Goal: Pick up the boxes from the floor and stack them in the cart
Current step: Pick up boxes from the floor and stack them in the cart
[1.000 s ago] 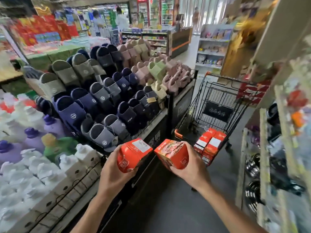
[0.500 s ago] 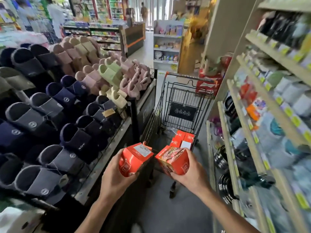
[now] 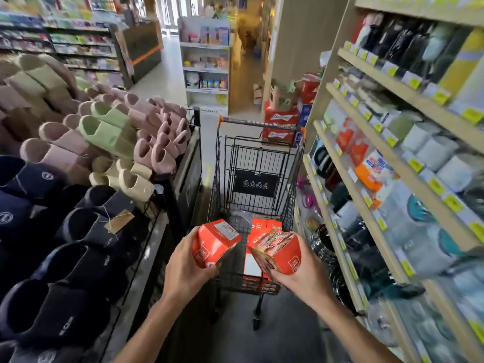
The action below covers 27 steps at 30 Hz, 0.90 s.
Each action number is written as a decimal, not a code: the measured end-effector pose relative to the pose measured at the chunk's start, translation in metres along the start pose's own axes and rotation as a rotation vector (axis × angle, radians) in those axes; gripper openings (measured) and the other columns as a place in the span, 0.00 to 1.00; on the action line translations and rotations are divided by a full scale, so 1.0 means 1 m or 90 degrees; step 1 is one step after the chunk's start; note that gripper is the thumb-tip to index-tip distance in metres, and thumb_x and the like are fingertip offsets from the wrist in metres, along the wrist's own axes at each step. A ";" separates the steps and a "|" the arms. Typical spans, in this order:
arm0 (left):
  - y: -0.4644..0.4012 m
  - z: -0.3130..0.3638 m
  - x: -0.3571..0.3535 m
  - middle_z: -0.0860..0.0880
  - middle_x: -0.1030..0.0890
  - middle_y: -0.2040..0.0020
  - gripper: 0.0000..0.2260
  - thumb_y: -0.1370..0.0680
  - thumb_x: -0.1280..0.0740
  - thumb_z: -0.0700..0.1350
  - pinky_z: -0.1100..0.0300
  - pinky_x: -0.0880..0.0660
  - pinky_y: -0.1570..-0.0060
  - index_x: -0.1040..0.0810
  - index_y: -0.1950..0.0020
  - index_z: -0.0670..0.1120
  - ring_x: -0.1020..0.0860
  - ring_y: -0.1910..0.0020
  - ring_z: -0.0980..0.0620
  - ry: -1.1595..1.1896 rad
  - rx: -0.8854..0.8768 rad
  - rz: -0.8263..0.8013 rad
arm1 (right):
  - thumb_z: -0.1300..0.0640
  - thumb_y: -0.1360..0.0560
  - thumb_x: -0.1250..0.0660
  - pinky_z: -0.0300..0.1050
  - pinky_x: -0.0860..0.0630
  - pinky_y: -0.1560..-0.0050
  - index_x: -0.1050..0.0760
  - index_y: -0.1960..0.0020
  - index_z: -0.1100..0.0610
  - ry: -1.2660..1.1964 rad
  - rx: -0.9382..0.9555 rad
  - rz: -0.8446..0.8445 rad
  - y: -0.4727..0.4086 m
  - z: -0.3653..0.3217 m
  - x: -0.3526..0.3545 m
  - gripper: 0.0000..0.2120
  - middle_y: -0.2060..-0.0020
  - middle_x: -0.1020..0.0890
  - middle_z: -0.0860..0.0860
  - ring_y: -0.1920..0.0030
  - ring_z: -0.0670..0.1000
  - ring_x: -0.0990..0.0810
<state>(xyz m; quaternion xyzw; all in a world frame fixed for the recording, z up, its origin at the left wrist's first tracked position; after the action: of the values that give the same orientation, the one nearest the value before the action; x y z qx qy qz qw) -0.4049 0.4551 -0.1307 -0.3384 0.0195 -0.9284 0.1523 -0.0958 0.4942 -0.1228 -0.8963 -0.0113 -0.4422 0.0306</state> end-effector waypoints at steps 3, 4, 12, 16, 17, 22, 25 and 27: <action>-0.037 -0.006 -0.019 0.63 0.24 0.38 0.45 0.40 0.19 0.58 0.52 0.22 0.43 0.37 0.27 0.63 0.23 0.39 0.61 0.002 -0.001 -0.029 | 0.31 0.44 0.24 0.49 0.18 0.49 0.41 0.25 0.41 0.008 -0.032 0.011 -0.028 0.010 -0.006 0.52 0.37 0.21 0.46 0.44 0.50 0.19; -0.049 -0.007 -0.026 0.63 0.23 0.38 0.45 0.40 0.18 0.58 0.52 0.22 0.42 0.37 0.27 0.63 0.23 0.40 0.61 0.001 -0.002 -0.035 | 0.32 0.43 0.23 0.49 0.18 0.49 0.41 0.25 0.41 0.011 -0.040 0.014 -0.040 0.014 -0.008 0.52 0.37 0.21 0.46 0.45 0.50 0.19; -0.144 -0.002 -0.075 0.64 0.24 0.38 0.45 0.40 0.18 0.60 0.57 0.24 0.41 0.38 0.29 0.65 0.24 0.40 0.62 0.000 -0.003 -0.056 | 0.33 0.41 0.21 0.46 0.17 0.51 0.45 0.24 0.42 -0.007 -0.058 0.001 -0.141 0.042 -0.035 0.54 0.36 0.22 0.48 0.46 0.50 0.18; -0.185 0.004 -0.089 0.62 0.25 0.37 0.45 0.39 0.19 0.62 0.55 0.24 0.39 0.37 0.28 0.64 0.24 0.39 0.60 0.002 0.005 -0.049 | 0.34 0.41 0.20 0.44 0.19 0.48 0.44 0.23 0.43 -0.003 -0.065 -0.013 -0.188 0.051 -0.039 0.54 0.35 0.22 0.48 0.44 0.49 0.19; -0.194 0.003 -0.094 0.61 0.25 0.37 0.45 0.39 0.19 0.61 0.54 0.24 0.39 0.37 0.27 0.62 0.24 0.39 0.59 0.004 0.009 -0.052 | 0.34 0.41 0.20 0.43 0.20 0.49 0.43 0.23 0.44 -0.006 -0.073 -0.016 -0.198 0.053 -0.041 0.54 0.35 0.22 0.48 0.44 0.49 0.19; -0.231 -0.005 -0.115 0.64 0.26 0.38 0.44 0.39 0.18 0.57 0.54 0.22 0.41 0.37 0.28 0.64 0.24 0.39 0.60 0.006 0.010 -0.089 | 0.37 0.41 0.17 0.27 0.31 0.58 0.38 0.25 0.46 -0.043 -0.102 -0.026 -0.232 0.061 -0.052 0.52 0.38 0.21 0.47 0.51 0.41 0.25; -0.254 -0.022 -0.127 0.65 0.25 0.40 0.43 0.39 0.18 0.59 0.57 0.21 0.45 0.36 0.29 0.64 0.22 0.42 0.63 0.018 0.024 -0.113 | 0.38 0.41 0.17 0.25 0.34 0.60 0.38 0.25 0.47 -0.041 -0.135 -0.035 -0.250 0.064 -0.065 0.52 0.38 0.22 0.47 0.50 0.42 0.27; -0.271 -0.035 -0.136 0.66 0.25 0.40 0.43 0.39 0.18 0.59 0.57 0.21 0.44 0.36 0.28 0.63 0.22 0.42 0.63 0.030 0.033 -0.130 | 0.39 0.41 0.17 0.28 0.30 0.56 0.39 0.23 0.48 -0.039 -0.164 -0.041 -0.260 0.066 -0.077 0.53 0.37 0.22 0.49 0.50 0.43 0.27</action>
<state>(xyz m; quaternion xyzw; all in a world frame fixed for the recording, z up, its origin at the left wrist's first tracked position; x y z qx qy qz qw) -0.4020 0.7514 -0.2045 -0.3128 -0.0361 -0.9469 0.0648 -0.1027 0.7590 -0.2127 -0.9052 0.0160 -0.4129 -0.0992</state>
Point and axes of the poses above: each hand's wrist, its own y-axis away from the middle knuckle, its own x-axis out of the back of the hand, z = x × y, the point moved 7 cm from there along -y, towards the middle knuckle
